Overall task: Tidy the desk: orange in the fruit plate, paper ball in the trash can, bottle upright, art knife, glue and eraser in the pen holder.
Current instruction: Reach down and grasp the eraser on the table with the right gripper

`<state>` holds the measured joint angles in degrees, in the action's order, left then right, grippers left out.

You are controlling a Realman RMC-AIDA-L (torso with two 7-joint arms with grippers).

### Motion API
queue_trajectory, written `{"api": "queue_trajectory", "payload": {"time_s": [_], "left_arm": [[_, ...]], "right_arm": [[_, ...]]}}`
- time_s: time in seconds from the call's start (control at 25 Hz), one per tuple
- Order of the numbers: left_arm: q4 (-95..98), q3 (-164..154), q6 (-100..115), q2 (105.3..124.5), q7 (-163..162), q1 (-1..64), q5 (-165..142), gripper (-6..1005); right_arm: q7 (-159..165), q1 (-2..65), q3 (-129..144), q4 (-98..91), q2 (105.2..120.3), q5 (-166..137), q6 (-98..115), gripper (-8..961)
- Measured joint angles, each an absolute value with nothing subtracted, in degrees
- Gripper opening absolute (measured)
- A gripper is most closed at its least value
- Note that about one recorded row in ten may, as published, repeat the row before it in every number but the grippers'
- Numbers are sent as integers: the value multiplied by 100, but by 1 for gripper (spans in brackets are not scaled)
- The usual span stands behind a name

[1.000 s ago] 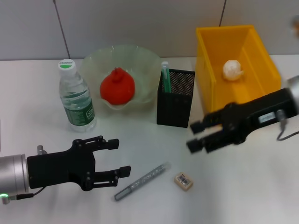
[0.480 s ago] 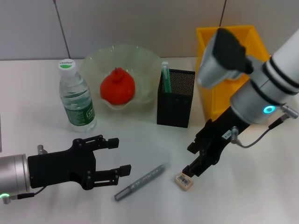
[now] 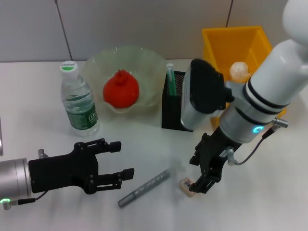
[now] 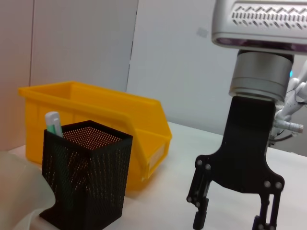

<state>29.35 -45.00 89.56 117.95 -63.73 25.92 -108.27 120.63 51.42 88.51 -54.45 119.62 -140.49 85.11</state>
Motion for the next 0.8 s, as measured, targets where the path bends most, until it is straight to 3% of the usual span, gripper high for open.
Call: {"api": "queue_trajectory", "payload": {"time_s": [0.8], "left_arm": [[2901, -4500, 8872, 11780, -6390, 2635, -10828, 773]], "right_arm": [[11454, 5184, 9640, -5441, 11971, -13860, 8165, 689]]}}
